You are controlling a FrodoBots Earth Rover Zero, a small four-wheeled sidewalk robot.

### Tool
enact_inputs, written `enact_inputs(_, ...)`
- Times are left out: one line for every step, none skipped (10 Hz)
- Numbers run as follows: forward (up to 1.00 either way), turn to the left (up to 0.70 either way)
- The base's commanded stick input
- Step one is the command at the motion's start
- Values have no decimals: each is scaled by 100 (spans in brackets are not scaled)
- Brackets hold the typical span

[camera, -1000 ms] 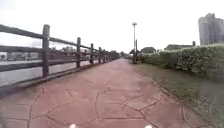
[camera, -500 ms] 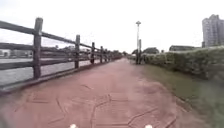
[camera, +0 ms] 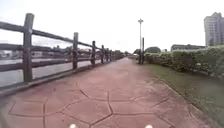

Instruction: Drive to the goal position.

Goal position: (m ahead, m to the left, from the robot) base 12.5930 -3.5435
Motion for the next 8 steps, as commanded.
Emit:
enact_inputs(0, 0)
enact_inputs(0, -31)
enact_inputs(0, -81)
enact_inputs(0, -100)
enact_inputs(0, -100)
enact_inputs(0, -100)
enact_inputs(0, -100)
enact_inputs(0, -100)
